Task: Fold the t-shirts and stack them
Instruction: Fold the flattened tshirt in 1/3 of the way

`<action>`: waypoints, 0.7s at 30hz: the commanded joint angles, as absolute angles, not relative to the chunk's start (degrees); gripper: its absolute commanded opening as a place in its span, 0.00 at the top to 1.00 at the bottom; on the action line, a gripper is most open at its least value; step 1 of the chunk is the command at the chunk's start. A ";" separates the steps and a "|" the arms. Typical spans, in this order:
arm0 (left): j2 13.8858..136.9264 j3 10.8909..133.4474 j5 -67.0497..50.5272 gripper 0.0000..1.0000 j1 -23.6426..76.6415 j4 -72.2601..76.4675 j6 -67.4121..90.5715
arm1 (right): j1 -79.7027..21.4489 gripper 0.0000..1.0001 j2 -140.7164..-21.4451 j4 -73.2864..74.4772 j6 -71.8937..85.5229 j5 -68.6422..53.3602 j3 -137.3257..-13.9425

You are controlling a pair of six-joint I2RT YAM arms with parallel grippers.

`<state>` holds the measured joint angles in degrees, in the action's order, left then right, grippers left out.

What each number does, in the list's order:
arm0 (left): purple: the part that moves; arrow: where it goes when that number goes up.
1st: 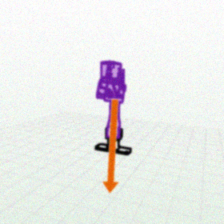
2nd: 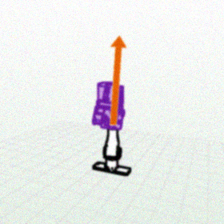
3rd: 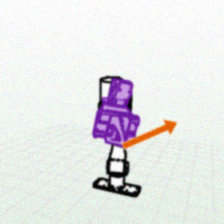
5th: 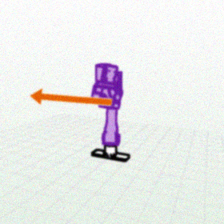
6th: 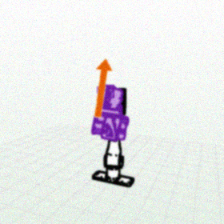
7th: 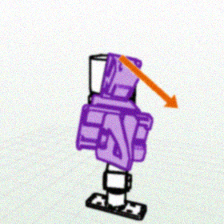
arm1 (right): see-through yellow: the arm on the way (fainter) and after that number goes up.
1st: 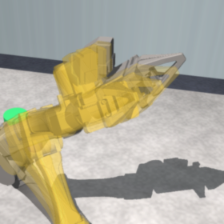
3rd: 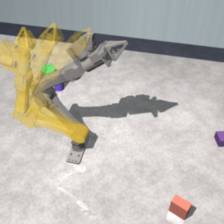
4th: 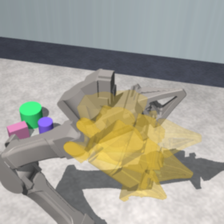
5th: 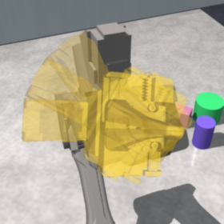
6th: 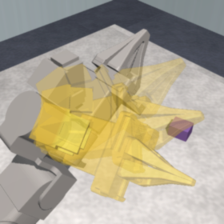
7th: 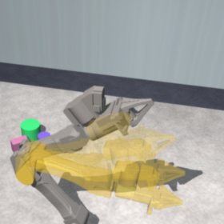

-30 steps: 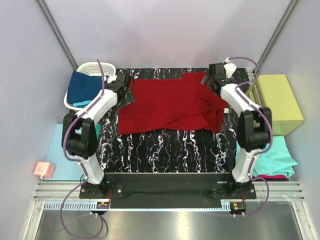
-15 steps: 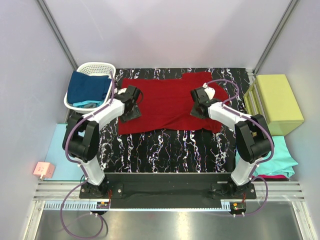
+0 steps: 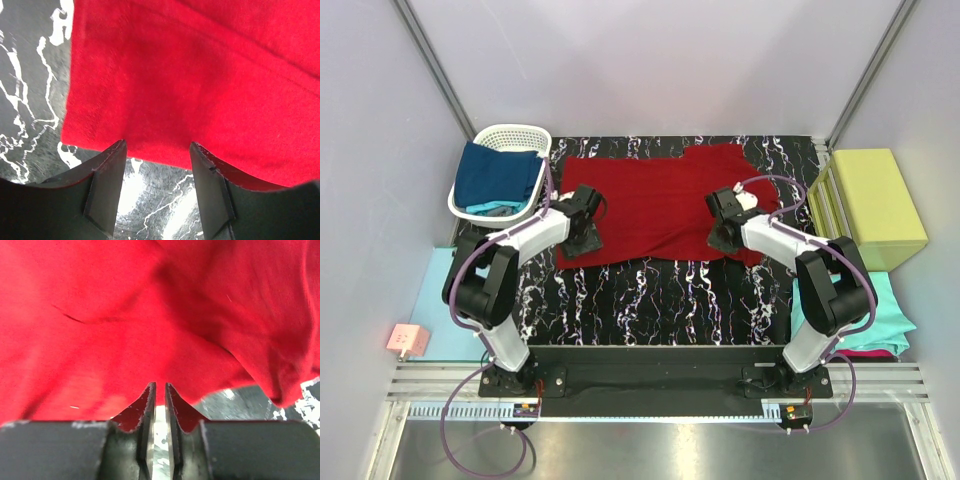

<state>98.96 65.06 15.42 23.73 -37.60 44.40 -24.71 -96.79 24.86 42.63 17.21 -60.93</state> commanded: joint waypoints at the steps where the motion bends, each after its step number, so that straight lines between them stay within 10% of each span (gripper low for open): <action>1: 99.05 64.51 12.92 0.43 24.78 -36.03 43.77 | -25.14 0.82 -95.71 27.42 46.22 16.79 -59.06; 21: 104.60 64.52 6.77 0.48 24.79 -40.34 40.70 | -26.72 0.67 -101.78 38.05 50.09 12.22 -60.03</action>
<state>103.88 66.04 10.87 24.67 -38.70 41.82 -24.93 -100.90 31.81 48.01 15.31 -60.84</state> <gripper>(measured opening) 0.524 0.329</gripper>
